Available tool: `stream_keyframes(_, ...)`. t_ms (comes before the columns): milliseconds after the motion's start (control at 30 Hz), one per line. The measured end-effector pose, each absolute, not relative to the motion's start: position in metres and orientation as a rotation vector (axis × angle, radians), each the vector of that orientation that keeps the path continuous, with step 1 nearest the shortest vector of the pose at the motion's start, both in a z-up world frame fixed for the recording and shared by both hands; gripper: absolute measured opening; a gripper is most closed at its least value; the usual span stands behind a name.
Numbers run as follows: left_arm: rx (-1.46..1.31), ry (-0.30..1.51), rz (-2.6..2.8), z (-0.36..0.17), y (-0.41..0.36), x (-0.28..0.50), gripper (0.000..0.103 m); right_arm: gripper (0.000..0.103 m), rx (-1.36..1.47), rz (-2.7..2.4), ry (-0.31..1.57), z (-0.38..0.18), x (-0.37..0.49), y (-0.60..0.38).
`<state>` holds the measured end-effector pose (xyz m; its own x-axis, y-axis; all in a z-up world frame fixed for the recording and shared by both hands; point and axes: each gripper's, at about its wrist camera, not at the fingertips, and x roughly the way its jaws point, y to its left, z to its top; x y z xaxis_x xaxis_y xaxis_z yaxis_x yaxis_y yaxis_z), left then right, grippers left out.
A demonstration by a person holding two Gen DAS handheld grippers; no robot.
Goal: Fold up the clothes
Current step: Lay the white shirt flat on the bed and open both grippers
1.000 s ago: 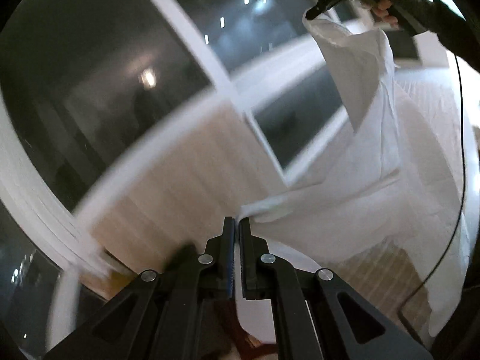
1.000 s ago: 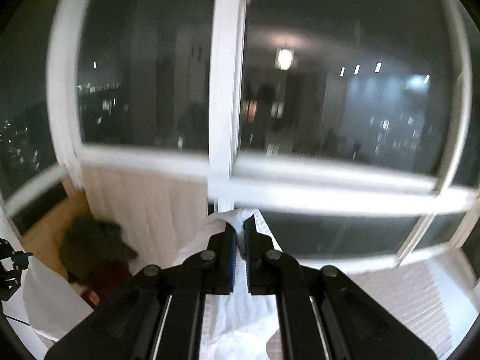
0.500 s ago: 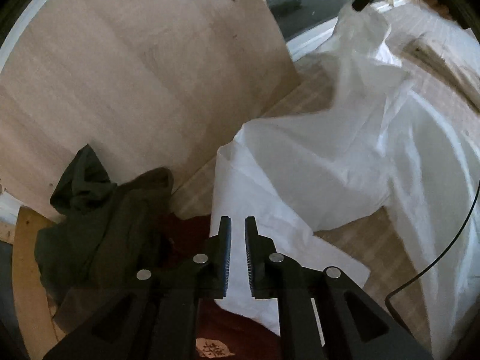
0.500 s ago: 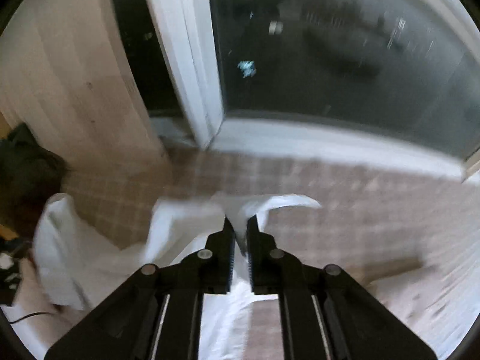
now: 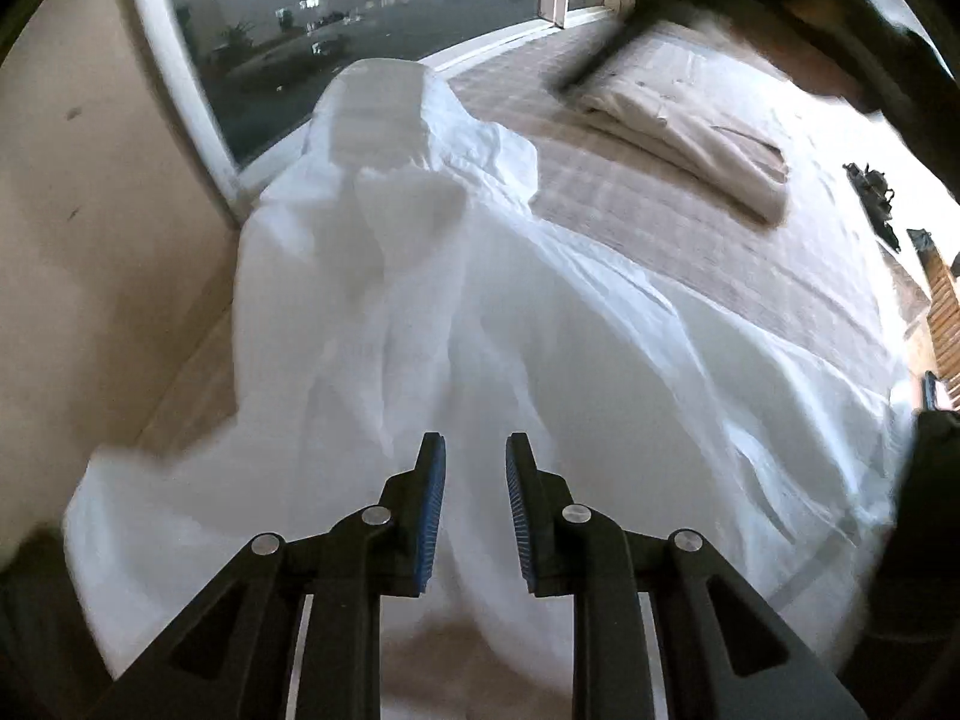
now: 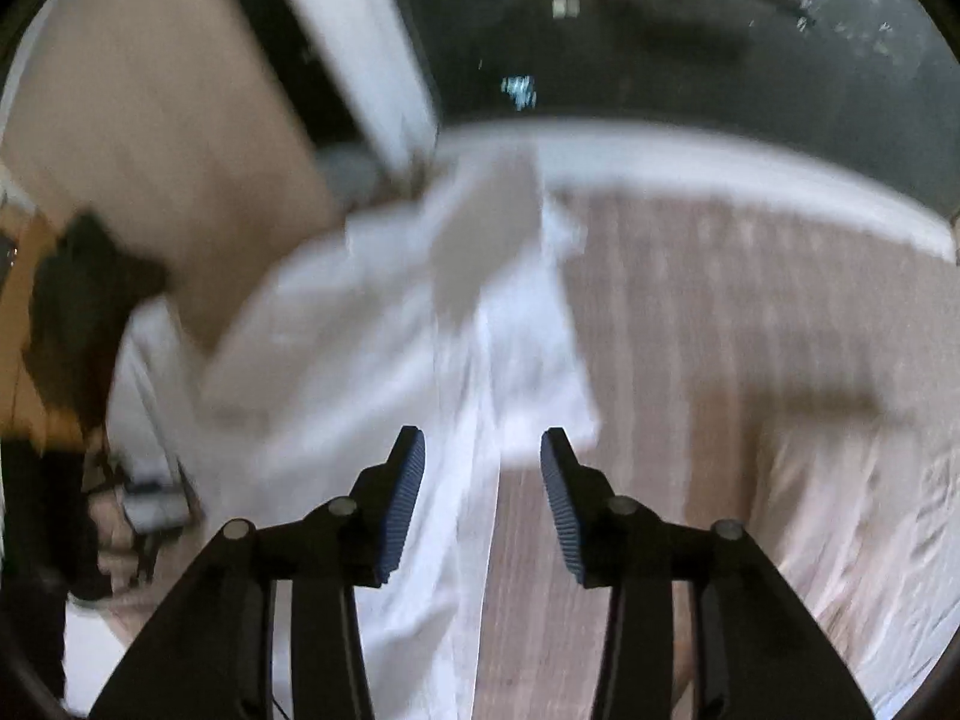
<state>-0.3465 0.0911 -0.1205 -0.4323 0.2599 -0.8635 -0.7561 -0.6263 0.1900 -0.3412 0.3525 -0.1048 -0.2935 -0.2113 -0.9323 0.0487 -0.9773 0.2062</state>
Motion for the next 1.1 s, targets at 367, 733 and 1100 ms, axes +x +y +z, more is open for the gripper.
stream_keyframes(367,-1.141,0.900,2.478,-0.118,0.063,-0.391,0.021,0.040,1.880,-2.269,-0.185,-0.165,-0.229,0.328)
stream_keyframes(733,-1.124,0.788,1.977,-0.139,0.096,-0.180,0.033,0.040,1.967,-2.258,-0.201,-0.201,-0.081,0.301)
stream_keyframes(1100,-1.151,0.668,1.901,-0.149,0.153,-0.089,0.034,0.057,1.740,-2.547,-0.233,-0.124,-0.109,0.328)
